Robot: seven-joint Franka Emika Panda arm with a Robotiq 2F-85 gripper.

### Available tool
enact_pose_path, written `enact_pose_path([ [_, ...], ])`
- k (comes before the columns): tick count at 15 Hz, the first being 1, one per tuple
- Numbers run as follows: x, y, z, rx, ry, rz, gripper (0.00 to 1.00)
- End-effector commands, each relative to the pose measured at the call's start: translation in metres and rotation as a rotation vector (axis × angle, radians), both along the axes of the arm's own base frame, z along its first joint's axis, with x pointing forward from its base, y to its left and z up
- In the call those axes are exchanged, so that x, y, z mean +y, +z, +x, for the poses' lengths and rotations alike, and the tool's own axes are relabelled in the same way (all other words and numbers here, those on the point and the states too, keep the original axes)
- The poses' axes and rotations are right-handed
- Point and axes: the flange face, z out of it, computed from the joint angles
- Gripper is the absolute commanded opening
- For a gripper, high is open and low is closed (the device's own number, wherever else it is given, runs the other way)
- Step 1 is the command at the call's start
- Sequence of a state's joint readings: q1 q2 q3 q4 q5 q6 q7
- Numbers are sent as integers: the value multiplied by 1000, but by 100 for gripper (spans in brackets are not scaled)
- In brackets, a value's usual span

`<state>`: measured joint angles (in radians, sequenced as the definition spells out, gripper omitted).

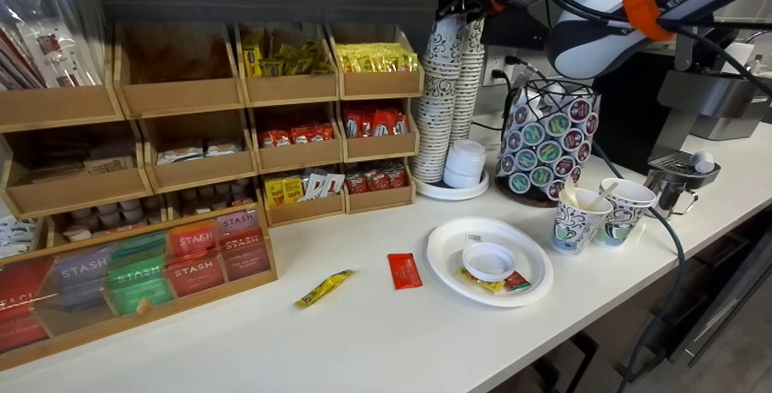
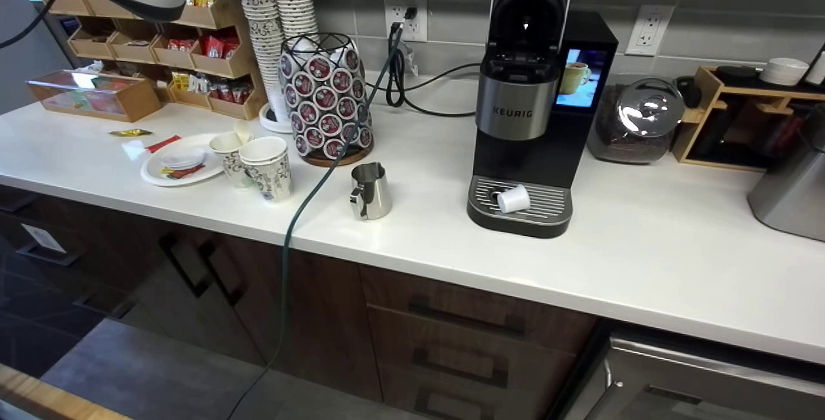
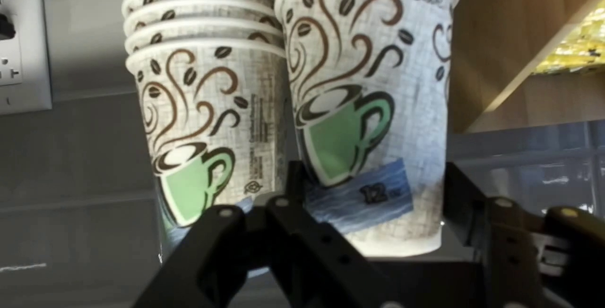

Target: Remove two papers cups from the pile on the left and put them on the white plate

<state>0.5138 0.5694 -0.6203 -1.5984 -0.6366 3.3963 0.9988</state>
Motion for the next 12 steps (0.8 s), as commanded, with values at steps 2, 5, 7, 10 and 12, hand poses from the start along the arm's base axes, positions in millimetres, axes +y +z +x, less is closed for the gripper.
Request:
enact_pose_path([
  [2,3,4,-5,-18,13,8,45],
  [5,10,-1,-7,-6,30,7,45],
  [7,12,-1,-7,-3,32,7,53],
  [10,11,-1,-6,-7,29,-1,45],
  [12,10,0,-3,-12,15,-21,45],
])
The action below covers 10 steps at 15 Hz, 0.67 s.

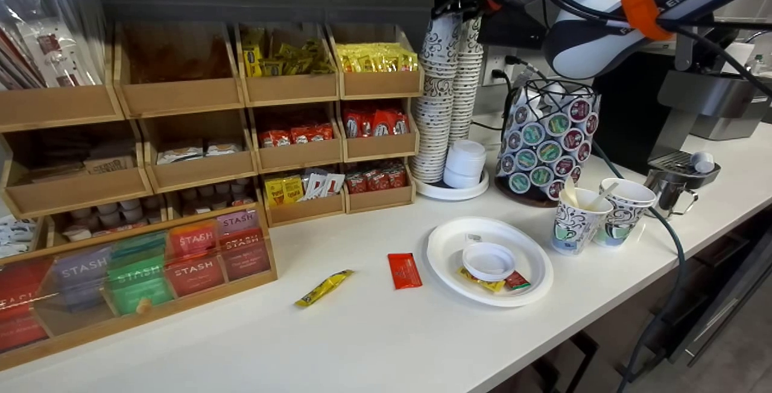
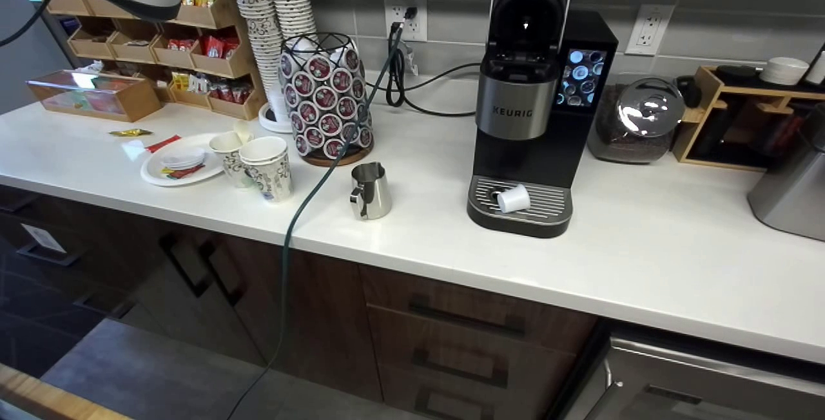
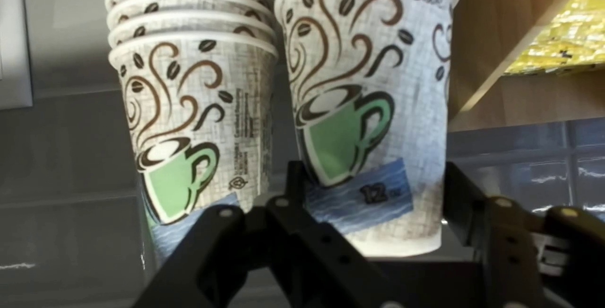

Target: Remove two papers cups from the pile on the left and put them on the white plate

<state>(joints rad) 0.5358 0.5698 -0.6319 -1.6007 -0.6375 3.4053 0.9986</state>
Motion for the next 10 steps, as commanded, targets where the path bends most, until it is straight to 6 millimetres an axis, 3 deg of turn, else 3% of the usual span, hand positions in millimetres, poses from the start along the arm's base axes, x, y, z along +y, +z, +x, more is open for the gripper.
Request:
enact_pose_path([
  [1,-3,4,4,-23,-23,-55,45],
  [6,6,0,-17,-23,85,54,45],
  [9,11,-6,-18,2,91,48,45],
  [10,3,1,-3,-14,10,-13,45],
])
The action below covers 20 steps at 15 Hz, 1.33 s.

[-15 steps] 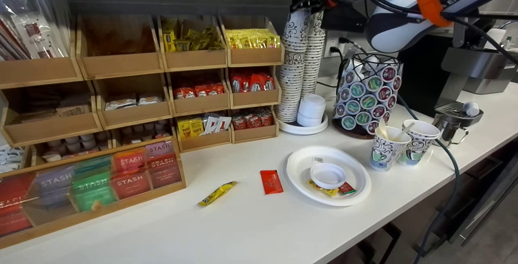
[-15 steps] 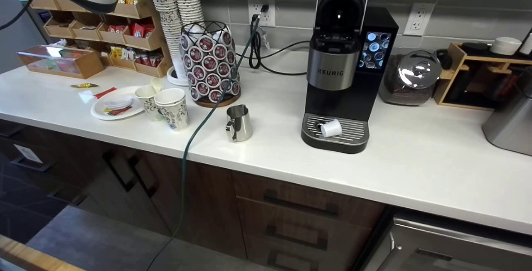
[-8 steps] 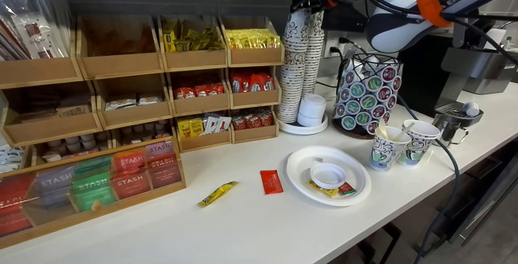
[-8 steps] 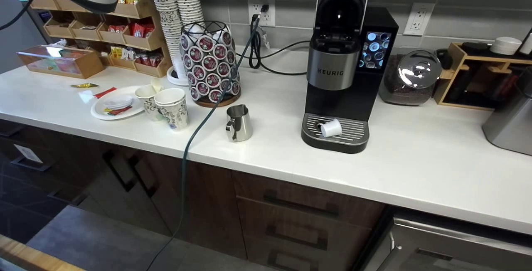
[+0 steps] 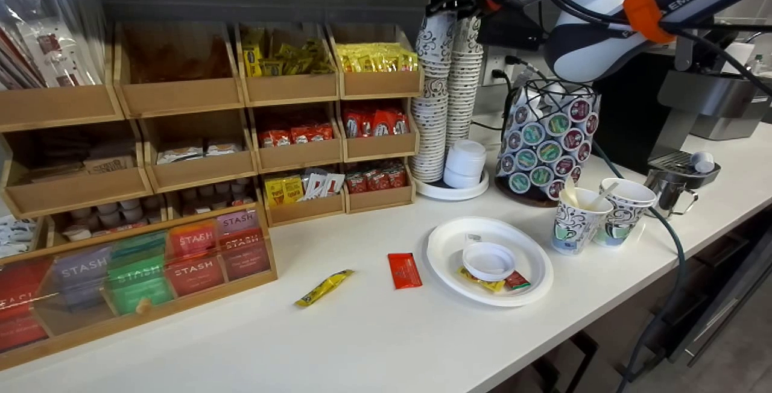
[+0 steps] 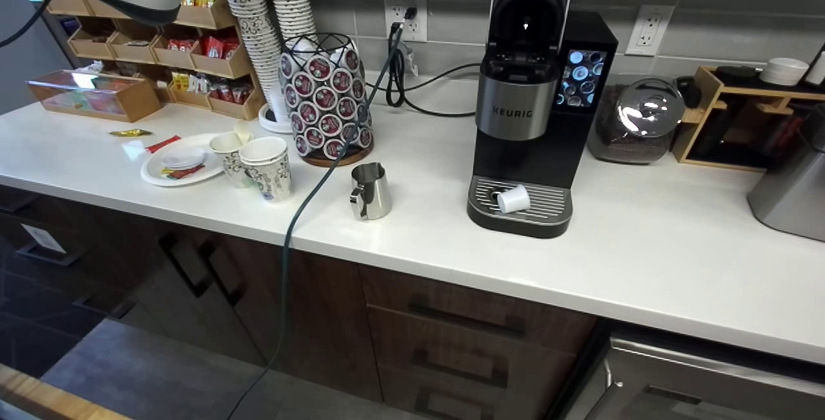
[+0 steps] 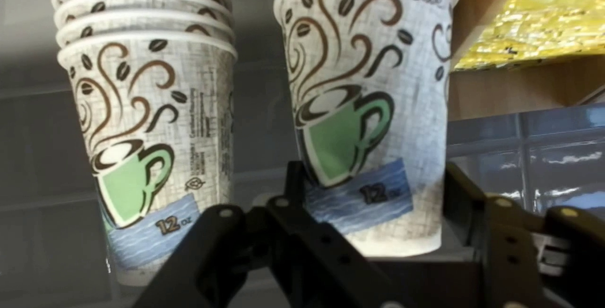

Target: Remove two papers cups from the pile on the left and put them on the white plate

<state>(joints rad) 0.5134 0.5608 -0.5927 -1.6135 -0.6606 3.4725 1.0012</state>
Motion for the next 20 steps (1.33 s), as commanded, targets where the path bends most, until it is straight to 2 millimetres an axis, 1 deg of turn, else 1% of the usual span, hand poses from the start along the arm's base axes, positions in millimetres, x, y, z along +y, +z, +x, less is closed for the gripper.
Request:
enact_pose_path([
  [1,-6,-2,0,24,-32,-20,45],
  [2,-12,4,6,7,-74,-51,45],
  [3,-12,-1,2,20,-57,-33,45],
  [5,-16,-1,3,20,-67,-33,45],
  [6,-17,0,2,19,-69,-34,61],
  [7,-18,0,2,20,-68,-35,92],
  [8,-17,0,2,21,-69,-34,93],
  [9,-17,0,2,21,-69,-34,98],
  [10,-17,0,2,23,-69,-36,100],
  [15,-13,-6,1,61,-77,-65,100],
  [18,-9,-13,5,79,-92,-59,100],
  [19,-8,-12,6,78,-96,-52,100],
  [20,-7,-11,6,75,-95,-46,97],
])
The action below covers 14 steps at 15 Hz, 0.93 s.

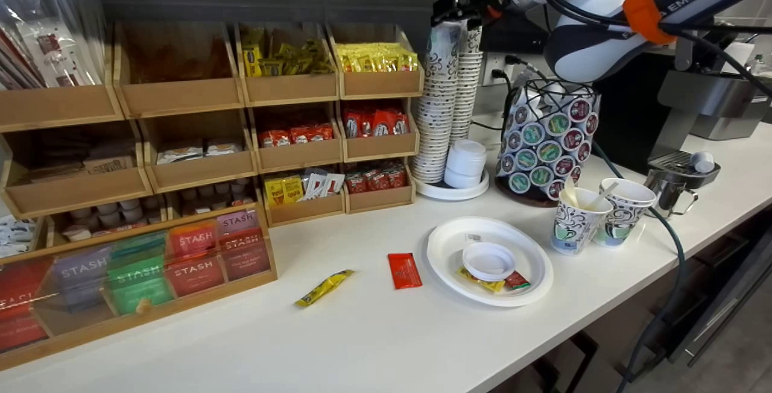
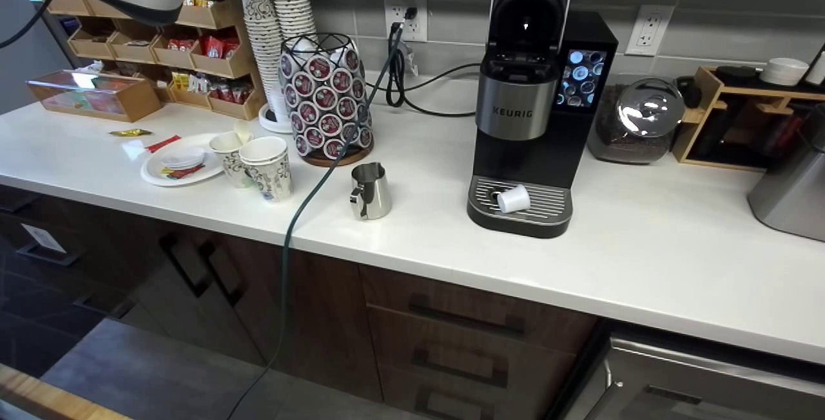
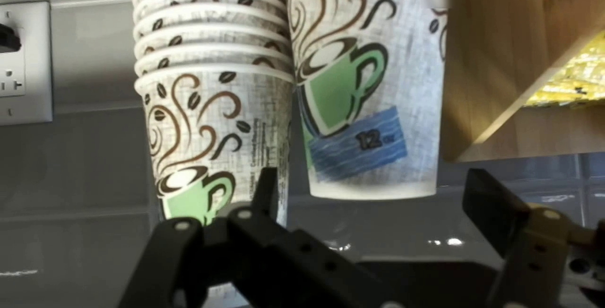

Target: Remove two papers cups from the pile on the left and put them on the white plate

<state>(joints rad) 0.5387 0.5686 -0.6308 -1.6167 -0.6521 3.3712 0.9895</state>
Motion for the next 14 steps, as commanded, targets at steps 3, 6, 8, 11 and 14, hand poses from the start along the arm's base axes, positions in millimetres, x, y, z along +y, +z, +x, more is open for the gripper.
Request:
enact_pose_path([
  [3,6,5,1,-5,-10,24,77],
  [6,5,13,3,-23,-16,24,68],
  [8,4,15,3,-28,-17,21,51],
  [11,3,14,2,-24,-17,11,26],
  [14,4,13,2,-17,-16,4,17],
])
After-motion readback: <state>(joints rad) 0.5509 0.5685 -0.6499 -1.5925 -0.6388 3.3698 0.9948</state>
